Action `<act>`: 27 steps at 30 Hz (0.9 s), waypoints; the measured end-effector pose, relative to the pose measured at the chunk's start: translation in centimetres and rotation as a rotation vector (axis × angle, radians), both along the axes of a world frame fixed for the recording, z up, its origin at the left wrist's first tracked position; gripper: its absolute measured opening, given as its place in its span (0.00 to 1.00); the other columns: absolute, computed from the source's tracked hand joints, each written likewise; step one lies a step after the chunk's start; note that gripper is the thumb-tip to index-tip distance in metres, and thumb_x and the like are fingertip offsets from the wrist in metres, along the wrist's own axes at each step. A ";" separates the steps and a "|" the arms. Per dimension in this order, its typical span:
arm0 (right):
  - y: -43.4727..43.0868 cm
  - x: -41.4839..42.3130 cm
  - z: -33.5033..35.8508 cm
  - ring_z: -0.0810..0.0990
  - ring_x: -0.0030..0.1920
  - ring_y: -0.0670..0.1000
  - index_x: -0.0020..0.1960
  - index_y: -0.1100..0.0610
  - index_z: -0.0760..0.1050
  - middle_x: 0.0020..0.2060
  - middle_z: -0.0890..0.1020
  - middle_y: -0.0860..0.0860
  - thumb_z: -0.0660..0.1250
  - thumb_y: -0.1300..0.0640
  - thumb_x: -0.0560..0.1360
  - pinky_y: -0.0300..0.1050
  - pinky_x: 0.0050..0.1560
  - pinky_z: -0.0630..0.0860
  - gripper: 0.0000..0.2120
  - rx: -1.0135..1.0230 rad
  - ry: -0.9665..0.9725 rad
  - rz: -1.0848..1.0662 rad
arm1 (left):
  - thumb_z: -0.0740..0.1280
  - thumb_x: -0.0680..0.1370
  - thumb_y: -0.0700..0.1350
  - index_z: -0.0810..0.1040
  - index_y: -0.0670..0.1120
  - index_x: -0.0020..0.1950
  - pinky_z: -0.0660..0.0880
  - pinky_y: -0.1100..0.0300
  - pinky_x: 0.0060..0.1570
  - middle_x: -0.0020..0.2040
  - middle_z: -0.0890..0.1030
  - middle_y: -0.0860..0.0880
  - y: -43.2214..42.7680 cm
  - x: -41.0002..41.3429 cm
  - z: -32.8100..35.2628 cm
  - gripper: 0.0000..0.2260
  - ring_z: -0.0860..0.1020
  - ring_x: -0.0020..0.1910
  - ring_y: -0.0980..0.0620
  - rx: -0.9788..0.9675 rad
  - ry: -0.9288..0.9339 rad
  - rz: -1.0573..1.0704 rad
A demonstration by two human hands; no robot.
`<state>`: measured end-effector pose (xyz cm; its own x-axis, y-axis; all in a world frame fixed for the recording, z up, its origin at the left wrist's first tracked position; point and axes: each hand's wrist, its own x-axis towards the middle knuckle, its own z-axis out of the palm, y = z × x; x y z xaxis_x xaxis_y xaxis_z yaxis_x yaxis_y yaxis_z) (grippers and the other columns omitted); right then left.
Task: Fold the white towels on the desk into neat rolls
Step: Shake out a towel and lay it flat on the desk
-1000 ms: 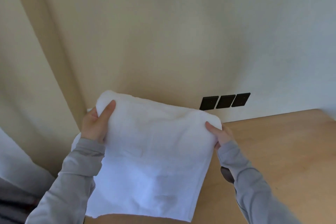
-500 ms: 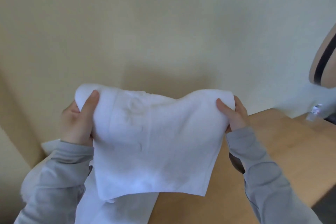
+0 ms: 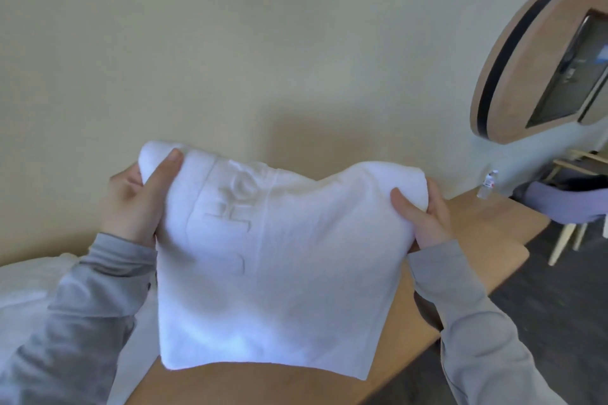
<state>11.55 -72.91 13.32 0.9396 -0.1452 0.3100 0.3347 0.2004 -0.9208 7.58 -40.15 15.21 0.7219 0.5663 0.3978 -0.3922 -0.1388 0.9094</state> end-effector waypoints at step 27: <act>-9.8 19.7 -26.1 0.75 0.44 0.61 0.62 0.68 0.70 0.41 0.77 0.59 0.64 0.65 0.76 0.61 0.55 0.75 0.15 0.231 1.202 -0.076 | 0.67 0.77 0.50 0.62 0.42 0.74 0.60 0.46 0.69 0.73 0.62 0.40 -18.4 29.9 -24.4 0.29 0.61 0.71 0.40 0.387 0.916 -0.228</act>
